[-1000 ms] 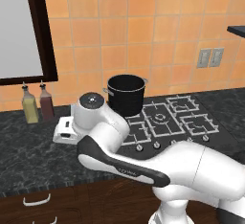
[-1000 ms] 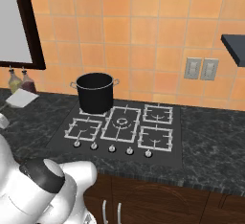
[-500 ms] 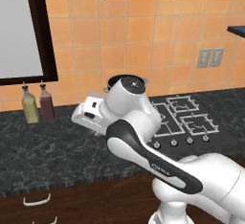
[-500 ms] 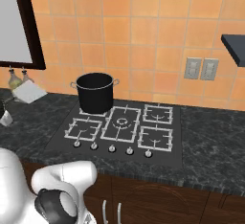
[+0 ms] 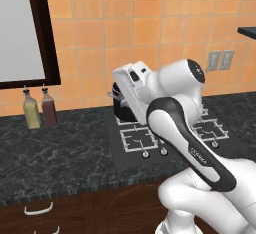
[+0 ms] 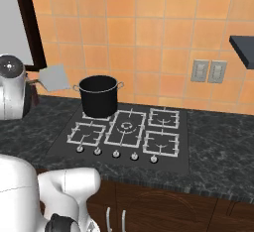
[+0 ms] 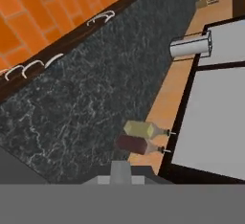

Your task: Put the cucumber and lemon wedge in the pot. Retrieve the spatula and lightly stir the vegetables in the pot.

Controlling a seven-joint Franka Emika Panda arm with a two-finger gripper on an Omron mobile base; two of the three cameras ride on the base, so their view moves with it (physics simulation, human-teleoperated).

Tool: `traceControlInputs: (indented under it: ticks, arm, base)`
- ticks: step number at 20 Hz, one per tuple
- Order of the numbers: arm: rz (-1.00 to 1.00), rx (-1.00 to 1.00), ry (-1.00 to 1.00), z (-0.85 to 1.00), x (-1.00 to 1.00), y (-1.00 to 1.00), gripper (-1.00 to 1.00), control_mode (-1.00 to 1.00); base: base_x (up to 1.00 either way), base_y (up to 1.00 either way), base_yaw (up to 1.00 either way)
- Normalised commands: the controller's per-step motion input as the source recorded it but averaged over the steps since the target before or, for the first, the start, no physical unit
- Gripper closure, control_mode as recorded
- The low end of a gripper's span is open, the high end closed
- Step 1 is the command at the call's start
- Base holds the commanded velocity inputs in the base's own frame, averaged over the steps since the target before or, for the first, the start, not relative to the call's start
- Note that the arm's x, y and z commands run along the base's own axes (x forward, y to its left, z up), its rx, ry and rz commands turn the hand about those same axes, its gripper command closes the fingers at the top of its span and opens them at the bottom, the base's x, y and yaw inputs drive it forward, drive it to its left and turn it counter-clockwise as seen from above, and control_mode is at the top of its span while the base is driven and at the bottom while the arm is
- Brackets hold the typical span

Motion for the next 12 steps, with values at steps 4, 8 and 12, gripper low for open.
traceControlInputs:
  ticks: [4, 8, 12]
  arm:
    - [-0.35, 0.52, 0.04, 0.4, 0.8, -0.08, 1.0, -1.0]
    - [-0.35, 0.56, 0.01, 0.27, 0.78, -0.19, 1.0, -1.0]
    - [-0.3, 0.6, 0.07, 0.49, 0.73, -0.36, 1.0, -1.0]
  base:
    - [0.0, 0.0, 0.0]
    - [0.0, 0.0, 0.0]
    - [0.0, 0.0, 0.0]
